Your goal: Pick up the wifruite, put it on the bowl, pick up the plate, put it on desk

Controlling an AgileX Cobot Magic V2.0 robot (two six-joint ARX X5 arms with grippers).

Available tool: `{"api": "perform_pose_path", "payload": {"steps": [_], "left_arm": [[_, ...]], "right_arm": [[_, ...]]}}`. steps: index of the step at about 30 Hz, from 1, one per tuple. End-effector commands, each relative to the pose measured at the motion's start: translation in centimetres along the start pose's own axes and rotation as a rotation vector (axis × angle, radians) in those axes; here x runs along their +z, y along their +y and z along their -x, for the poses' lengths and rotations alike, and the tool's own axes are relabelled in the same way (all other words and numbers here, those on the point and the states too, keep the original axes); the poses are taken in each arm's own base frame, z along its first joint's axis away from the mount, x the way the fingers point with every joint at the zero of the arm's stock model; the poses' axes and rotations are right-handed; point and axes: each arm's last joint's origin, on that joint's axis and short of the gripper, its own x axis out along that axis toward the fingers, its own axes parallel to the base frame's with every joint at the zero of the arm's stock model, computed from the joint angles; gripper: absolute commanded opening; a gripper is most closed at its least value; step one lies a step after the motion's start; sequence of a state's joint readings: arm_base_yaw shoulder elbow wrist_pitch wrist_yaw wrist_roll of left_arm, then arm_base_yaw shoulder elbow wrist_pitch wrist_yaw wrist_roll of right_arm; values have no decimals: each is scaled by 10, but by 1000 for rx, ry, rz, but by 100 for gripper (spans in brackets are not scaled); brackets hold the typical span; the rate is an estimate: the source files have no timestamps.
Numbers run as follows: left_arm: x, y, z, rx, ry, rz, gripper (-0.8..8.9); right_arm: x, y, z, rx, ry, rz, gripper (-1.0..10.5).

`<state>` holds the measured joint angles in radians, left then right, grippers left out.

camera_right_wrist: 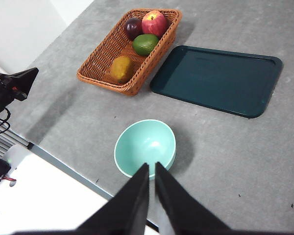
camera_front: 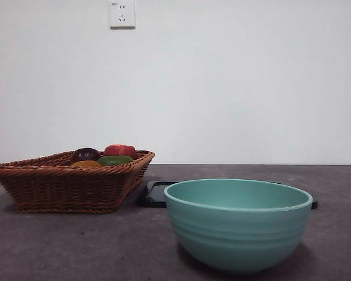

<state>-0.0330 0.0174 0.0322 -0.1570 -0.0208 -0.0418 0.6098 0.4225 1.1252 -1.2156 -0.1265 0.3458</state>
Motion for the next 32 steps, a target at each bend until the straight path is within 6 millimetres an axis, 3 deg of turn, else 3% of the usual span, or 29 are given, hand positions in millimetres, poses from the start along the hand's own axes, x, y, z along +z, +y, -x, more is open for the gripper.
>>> {"api": "perform_pose_path", "payload": {"steps": [1, 32], "left_arm": [[-7, 0, -1, 4, 16, -12, 16], [-9, 1, -1, 4, 36, -12, 16]], "right_arm": [[3, 2, 3, 10, -18, 0, 14], [3, 2, 3, 10, -18, 0, 14]]}}
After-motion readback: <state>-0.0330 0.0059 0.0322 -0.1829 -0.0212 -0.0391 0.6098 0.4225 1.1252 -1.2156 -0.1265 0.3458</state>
